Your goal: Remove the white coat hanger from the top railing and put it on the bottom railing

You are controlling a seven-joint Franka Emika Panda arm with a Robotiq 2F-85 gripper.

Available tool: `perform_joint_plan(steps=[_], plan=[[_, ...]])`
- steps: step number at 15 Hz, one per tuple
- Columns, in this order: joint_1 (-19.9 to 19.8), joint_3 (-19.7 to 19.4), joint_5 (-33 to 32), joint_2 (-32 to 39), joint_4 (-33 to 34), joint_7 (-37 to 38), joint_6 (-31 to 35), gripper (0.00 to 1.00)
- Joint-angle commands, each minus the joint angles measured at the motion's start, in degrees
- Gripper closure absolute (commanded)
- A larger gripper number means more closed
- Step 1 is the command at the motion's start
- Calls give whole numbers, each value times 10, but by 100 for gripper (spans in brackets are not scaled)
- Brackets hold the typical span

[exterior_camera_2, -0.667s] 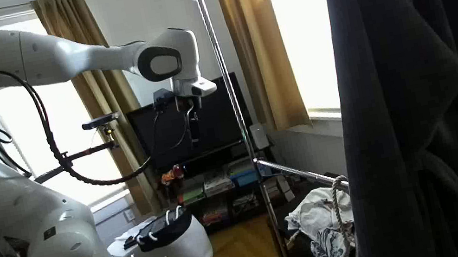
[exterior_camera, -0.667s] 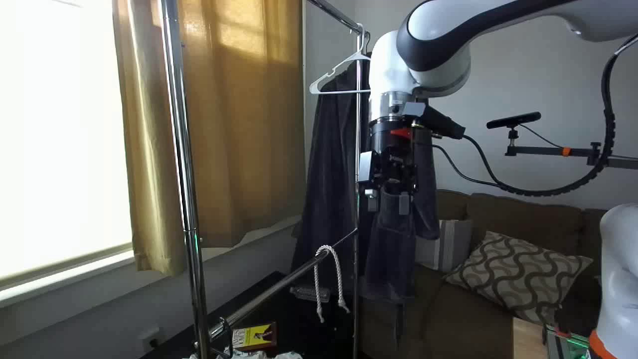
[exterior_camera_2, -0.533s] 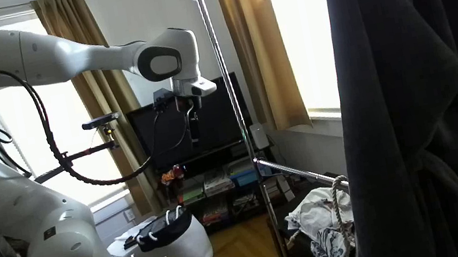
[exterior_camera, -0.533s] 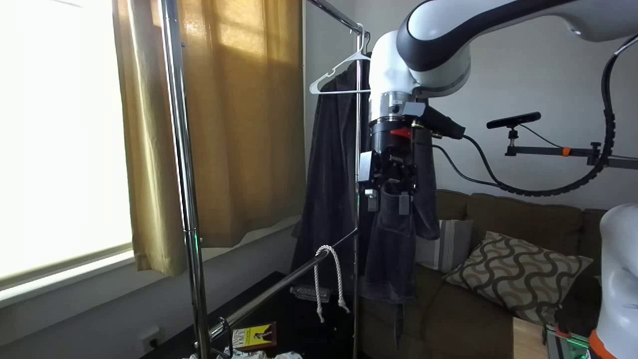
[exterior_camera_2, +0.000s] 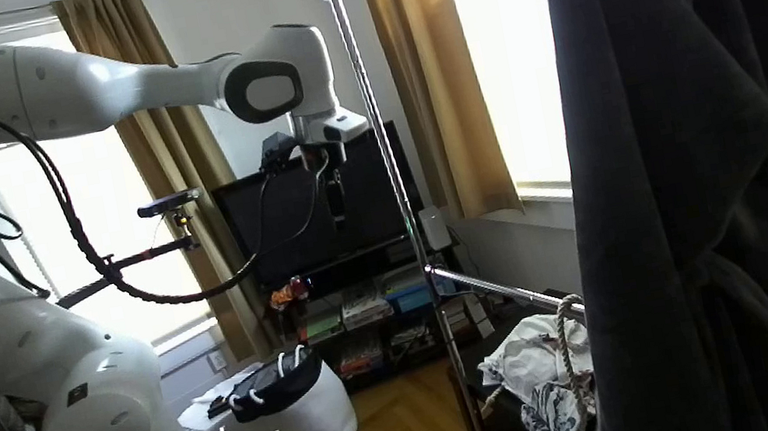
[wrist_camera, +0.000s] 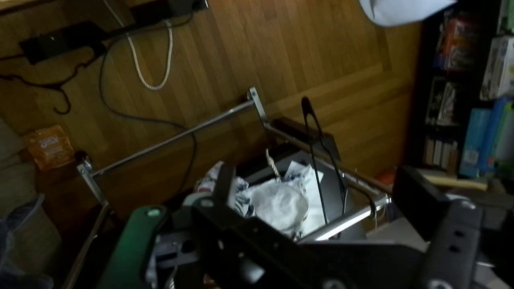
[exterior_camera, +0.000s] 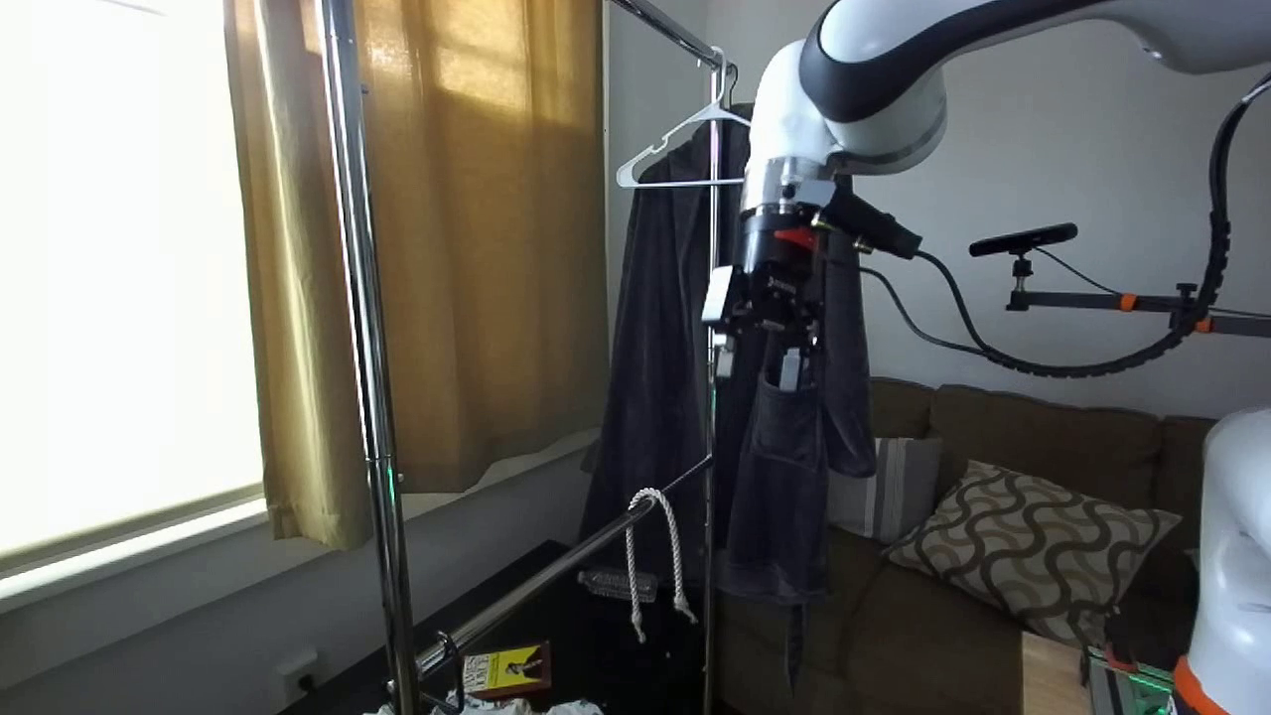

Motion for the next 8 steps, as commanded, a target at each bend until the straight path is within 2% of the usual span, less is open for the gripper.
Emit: perform_joint_plan(steps=[1, 6, 7, 8], plan=[[-47, -29, -18, -47, 58, 24, -18, 0], [-94, -68, 14, -60, 207, 84, -36, 0], [-88, -60, 1, -58, 160, 46, -10, 0], [-93, -65, 4, -61, 186, 58, -17, 0]])
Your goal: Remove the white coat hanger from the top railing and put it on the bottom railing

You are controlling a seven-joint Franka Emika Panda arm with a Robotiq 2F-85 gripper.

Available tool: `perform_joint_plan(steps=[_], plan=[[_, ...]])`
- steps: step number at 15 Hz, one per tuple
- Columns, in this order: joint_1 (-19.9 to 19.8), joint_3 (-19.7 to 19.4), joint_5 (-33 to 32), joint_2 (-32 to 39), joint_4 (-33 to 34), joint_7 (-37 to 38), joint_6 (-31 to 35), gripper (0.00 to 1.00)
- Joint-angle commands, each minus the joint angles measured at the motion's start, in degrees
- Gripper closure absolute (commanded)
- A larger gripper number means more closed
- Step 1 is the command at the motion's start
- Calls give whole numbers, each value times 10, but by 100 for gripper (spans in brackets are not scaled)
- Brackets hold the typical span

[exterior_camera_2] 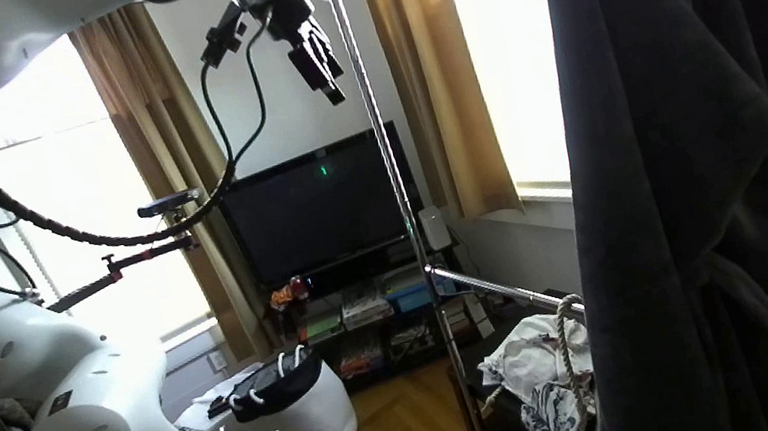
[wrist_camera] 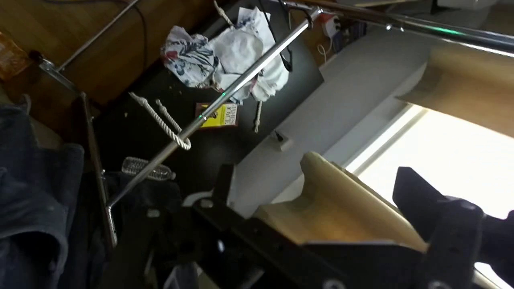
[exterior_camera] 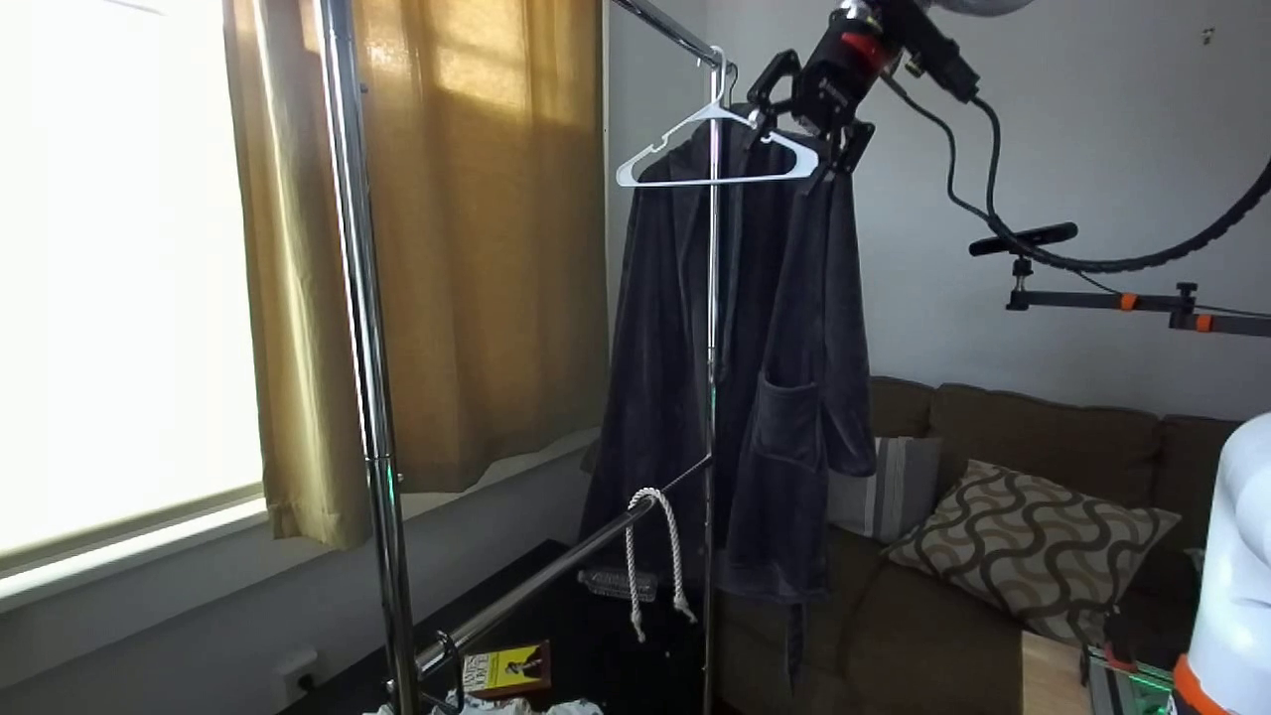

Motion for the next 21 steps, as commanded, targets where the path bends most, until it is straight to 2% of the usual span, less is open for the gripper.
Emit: perform_joint_plan(steps=[1, 2, 3, 5, 7, 12, 15, 16, 19, 20, 21], plan=[[-5, -1, 3, 1, 18, 5, -7, 0], [-6, -1, 3, 0, 24, 9, -11, 0], [-5, 0, 21, -3, -4, 32, -17, 0], [-28, -4, 8, 4, -4, 26, 87, 0], [-33, -24, -16, 27, 15, -23, 151, 0], [-57, -84, -47, 73, 93, -95, 279, 0], [-69, -91, -58, 104, 155, -76, 356, 0], [-56, -97, -46, 80, 116, -92, 332, 0], [-59, -97, -53, 98, 153, -87, 348, 0], [-36, -110, -41, 100, 141, -160, 398, 0], [-27, -125, -41, 115, 155, -205, 395, 0]])
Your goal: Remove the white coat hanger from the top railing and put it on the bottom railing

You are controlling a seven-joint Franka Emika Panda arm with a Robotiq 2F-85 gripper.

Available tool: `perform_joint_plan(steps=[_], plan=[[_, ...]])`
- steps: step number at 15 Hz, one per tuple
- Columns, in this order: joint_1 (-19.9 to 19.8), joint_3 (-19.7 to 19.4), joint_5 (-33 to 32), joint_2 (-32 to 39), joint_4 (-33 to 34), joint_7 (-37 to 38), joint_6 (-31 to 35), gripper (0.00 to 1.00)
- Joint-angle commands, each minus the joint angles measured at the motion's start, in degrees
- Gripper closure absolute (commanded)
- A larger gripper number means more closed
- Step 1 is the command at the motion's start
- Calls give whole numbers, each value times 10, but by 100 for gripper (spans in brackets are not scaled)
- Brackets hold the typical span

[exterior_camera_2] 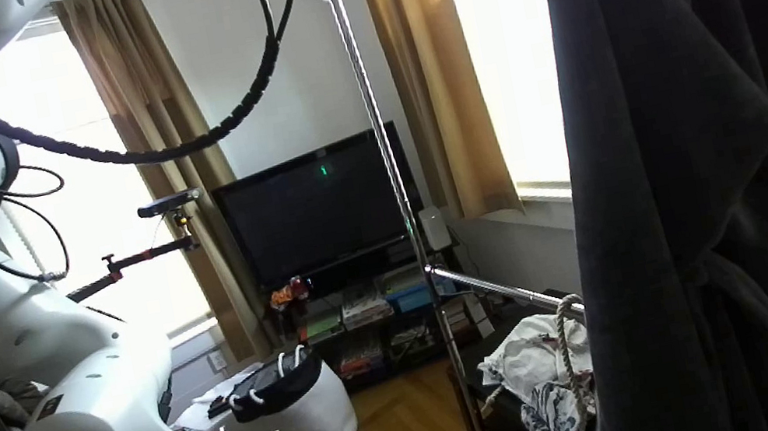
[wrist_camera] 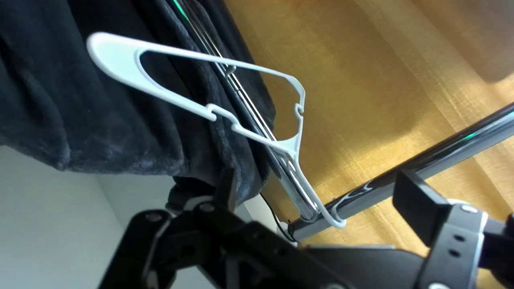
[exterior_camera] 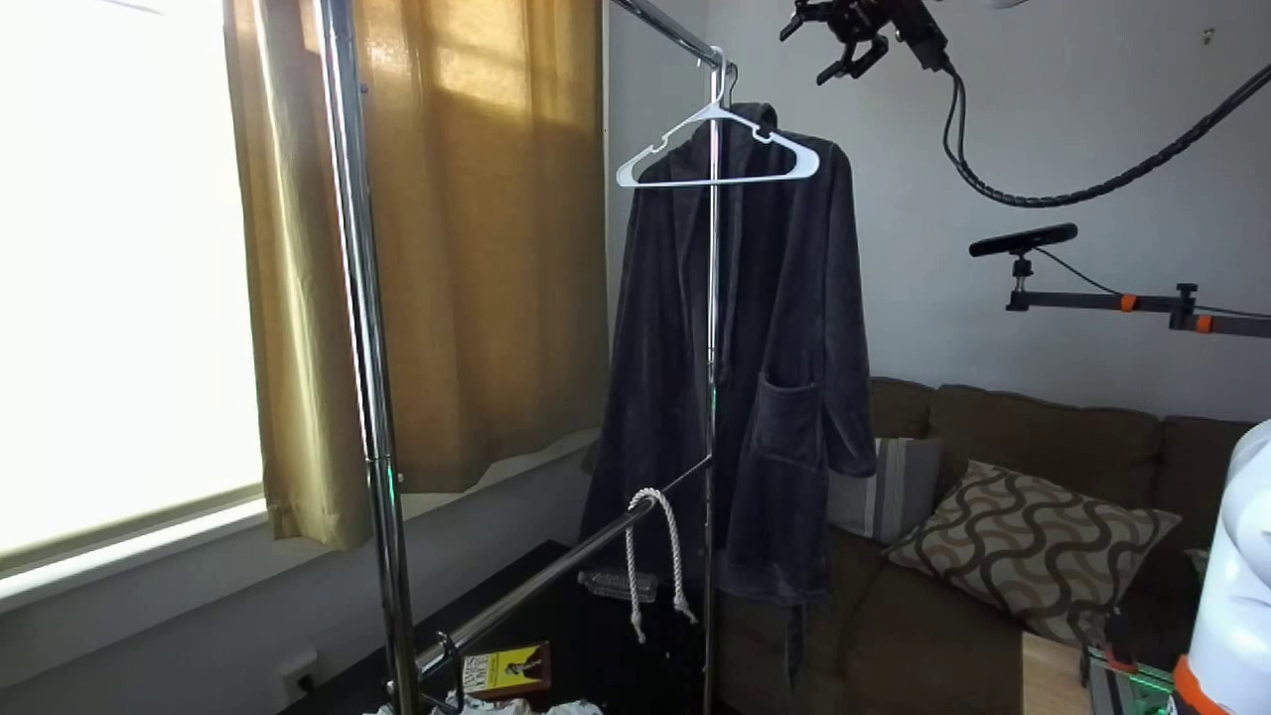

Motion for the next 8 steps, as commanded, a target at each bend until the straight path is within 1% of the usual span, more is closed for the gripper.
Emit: perform_joint_plan(steps=[1, 2, 3, 4, 5, 6, 7, 8], plan=[[31, -39, -5, 24, 10, -126, 26, 0], [43, -55, 3, 27, 14, -169, 1, 0], [43, -68, 0, 33, 16, -198, -24, 0], [50, -84, 12, 35, 16, -228, -58, 0], [38, -90, -9, 46, 23, -247, -76, 0], [36, -100, -14, 52, 32, -272, -107, 0], [39, -110, -7, 57, 40, -295, -134, 0], [38, -118, 9, 63, 57, -286, -181, 0]])
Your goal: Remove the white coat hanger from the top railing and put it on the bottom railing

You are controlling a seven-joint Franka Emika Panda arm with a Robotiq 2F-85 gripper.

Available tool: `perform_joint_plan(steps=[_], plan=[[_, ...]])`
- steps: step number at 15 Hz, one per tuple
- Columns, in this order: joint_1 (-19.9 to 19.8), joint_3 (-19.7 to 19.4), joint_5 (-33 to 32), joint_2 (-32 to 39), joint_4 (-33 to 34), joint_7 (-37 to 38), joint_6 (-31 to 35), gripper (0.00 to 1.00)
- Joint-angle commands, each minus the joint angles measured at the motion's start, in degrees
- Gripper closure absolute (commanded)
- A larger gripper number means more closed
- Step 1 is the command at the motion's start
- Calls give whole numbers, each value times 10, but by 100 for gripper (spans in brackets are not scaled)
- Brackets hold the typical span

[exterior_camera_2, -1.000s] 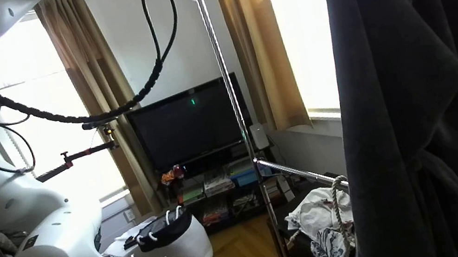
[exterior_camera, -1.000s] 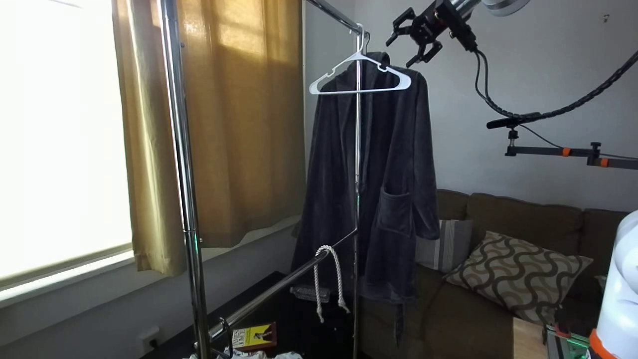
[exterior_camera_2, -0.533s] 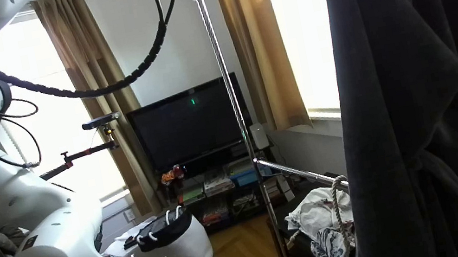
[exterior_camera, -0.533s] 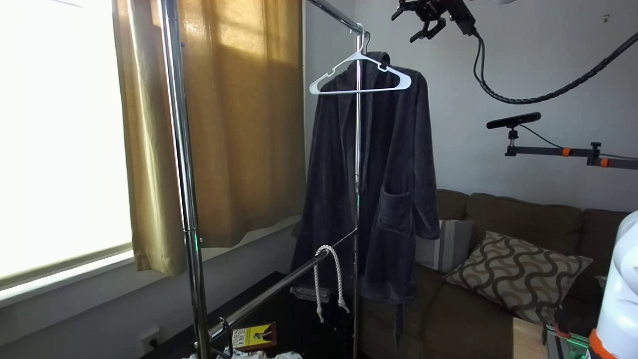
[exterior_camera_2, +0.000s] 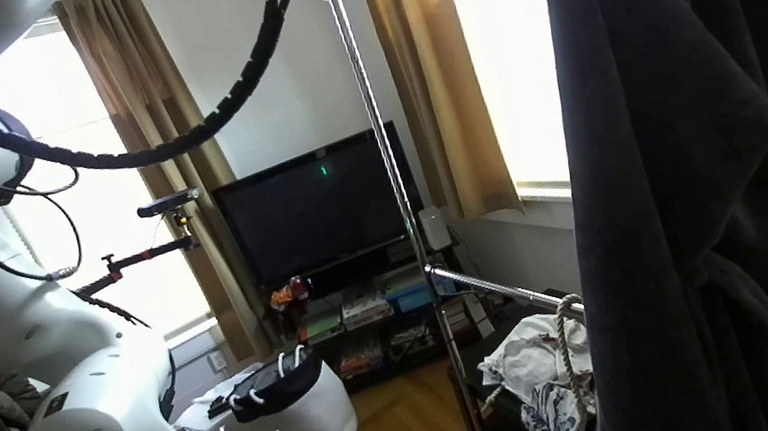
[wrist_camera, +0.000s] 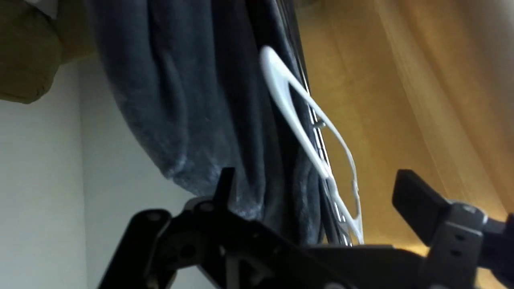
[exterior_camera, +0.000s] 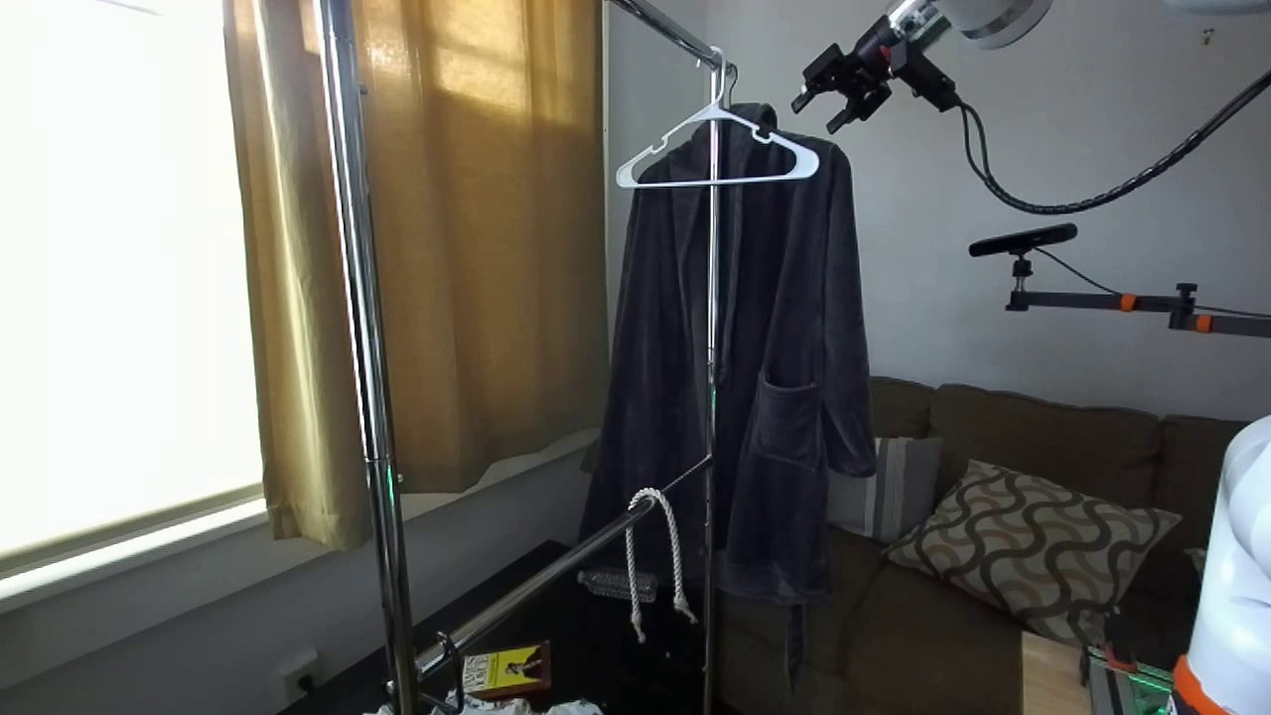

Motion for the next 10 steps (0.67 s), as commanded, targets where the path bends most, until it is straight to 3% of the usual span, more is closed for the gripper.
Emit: perform_joint_plan(steps=[1, 2, 5, 10], plan=[[20, -40, 69, 18, 53, -26, -124, 0], [-1, -17, 28, 12, 24, -16, -71, 0], [5, -26, 59, 18, 46, -21, -107, 0], [6, -9, 33, 16, 2, -60, -33, 0]])
